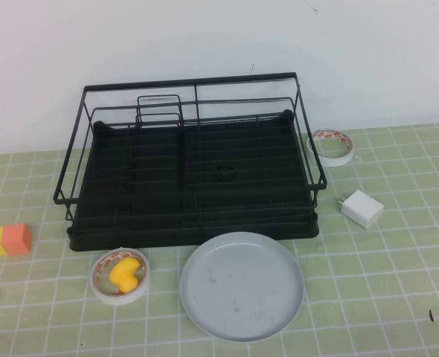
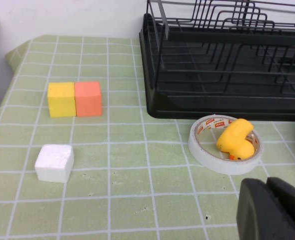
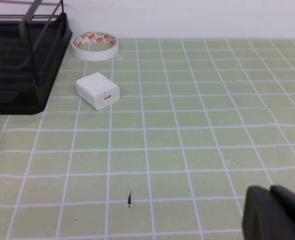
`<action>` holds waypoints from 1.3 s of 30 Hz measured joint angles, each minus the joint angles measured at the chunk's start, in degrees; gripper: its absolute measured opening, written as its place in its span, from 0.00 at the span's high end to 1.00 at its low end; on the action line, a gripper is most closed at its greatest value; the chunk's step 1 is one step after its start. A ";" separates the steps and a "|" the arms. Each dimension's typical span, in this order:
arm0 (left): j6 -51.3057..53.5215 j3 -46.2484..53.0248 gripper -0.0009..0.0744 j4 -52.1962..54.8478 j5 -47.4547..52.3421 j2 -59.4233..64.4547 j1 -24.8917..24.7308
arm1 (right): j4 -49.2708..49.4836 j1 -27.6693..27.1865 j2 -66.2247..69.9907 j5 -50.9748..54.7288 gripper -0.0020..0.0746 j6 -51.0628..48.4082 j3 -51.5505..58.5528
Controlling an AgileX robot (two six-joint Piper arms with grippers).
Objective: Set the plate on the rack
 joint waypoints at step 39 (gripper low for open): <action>0.10 0.19 0.99 0.00 -6.64 0.00 0.00 | 0.00 0.00 0.00 -1.29 0.98 -0.58 0.00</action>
